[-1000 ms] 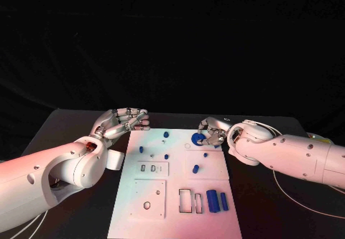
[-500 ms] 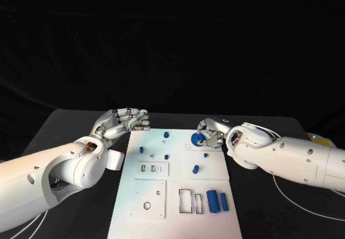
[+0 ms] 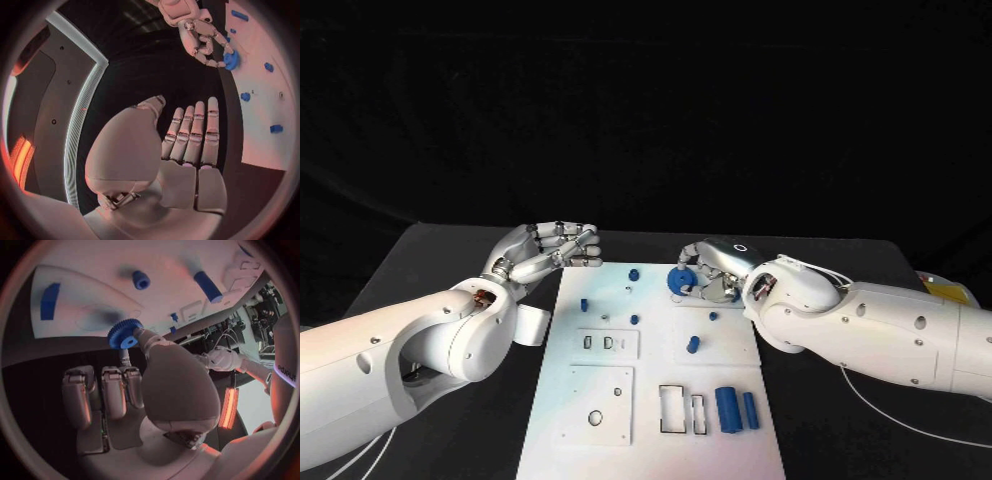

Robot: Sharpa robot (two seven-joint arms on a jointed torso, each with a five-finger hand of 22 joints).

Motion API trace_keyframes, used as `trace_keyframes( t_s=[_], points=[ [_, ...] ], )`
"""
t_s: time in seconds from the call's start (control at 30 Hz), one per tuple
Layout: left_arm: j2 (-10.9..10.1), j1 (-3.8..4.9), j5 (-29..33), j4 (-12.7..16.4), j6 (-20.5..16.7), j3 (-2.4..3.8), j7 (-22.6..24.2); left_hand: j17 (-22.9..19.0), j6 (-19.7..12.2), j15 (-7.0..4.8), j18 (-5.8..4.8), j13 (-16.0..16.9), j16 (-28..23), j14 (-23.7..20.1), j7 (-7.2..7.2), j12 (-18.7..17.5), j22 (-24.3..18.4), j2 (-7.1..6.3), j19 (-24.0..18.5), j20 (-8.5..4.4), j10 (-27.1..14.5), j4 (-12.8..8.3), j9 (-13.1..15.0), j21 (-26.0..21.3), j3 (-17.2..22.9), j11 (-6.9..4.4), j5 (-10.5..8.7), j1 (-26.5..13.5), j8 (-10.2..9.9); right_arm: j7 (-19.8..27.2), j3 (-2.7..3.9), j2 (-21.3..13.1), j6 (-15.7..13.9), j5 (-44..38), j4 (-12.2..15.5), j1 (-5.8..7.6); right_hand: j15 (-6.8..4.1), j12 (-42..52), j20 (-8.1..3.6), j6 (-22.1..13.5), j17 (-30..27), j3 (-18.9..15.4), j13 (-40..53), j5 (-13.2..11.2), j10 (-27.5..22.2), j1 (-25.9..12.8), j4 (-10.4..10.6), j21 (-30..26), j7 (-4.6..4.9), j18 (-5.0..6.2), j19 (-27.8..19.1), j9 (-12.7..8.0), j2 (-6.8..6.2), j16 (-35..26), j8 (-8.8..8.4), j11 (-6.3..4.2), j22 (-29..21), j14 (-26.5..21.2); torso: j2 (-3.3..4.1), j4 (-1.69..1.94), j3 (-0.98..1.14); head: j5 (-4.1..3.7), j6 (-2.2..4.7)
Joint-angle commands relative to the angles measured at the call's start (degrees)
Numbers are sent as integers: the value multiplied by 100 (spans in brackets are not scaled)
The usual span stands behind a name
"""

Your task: Assemble the parts on the task board

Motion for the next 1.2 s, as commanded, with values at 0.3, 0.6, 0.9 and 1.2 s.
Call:
trace_keyframes(
  t_s=[0.3, 0.6, 0.9, 1.2],
  points=[
    [24, 5, 24, 12, 120, 4, 30, 10, -55, 7, 23, 9, -17, -37, 217, -29, -8, -49, 29, 9, -20, -1, -8, 32, 40, -8, -27, -4, -15, -358, 1, 521, -186, -1028, 65, 14, -59, 16, -47, 335, 1313, 218, 1206, -113, 377, -133, -17, 26, -243, -81, 590, 33, -29, 34, -16, -47, 1506, 568, 11, 16, -11, 9, -18],
    [40, 6, 27, 21, 121, 4, 30, 10, -55, 7, 23, 9, -17, -37, 217, -29, -8, -49, 29, 9, -20, -1, -8, 32, 40, -8, -27, -4, -15, -401, -31, 1012, -122, -1084, -256, -34, -59, 18, -48, 335, 1309, 243, 1210, -125, 380, -140, -18, 26, -241, -81, 590, 30, -32, 32, -24, -46, 1506, 567, 16, 20, -9, 21, -39],
    [40, 7, 27, 26, 111, 5, 42, 13, -57, 8, 23, 9, -23, -42, 217, -35, -10, -50, 28, 10, -20, -2, -8, 31, 41, -7, -28, -5, -17, -382, -43, 1275, -81, -1076, -512, -101, -59, 13, -48, 329, 1305, 263, 1205, -133, 376, -151, -17, 26, -237, -81, 590, 26, -36, 31, -36, -43, 1506, 566, 20, -11, 2, 36, -46],
    [49, 8, 27, 33, 108, 5, 55, 15, -57, 13, 21, 10, -40, -60, 219, -44, -14, -64, 27, 12, -16, 9, -8, 29, 27, -5, -34, -28, -19, -362, -48, 1478, -44, -1084, -767, -140, -56, 10, -48, 316, 1302, 297, 1202, -142, 374, -171, -17, 26, -230, -81, 590, 18, -47, 30, -59, -38, 1506, 565, 15, 11, 6, 42, -79]
  ],
)
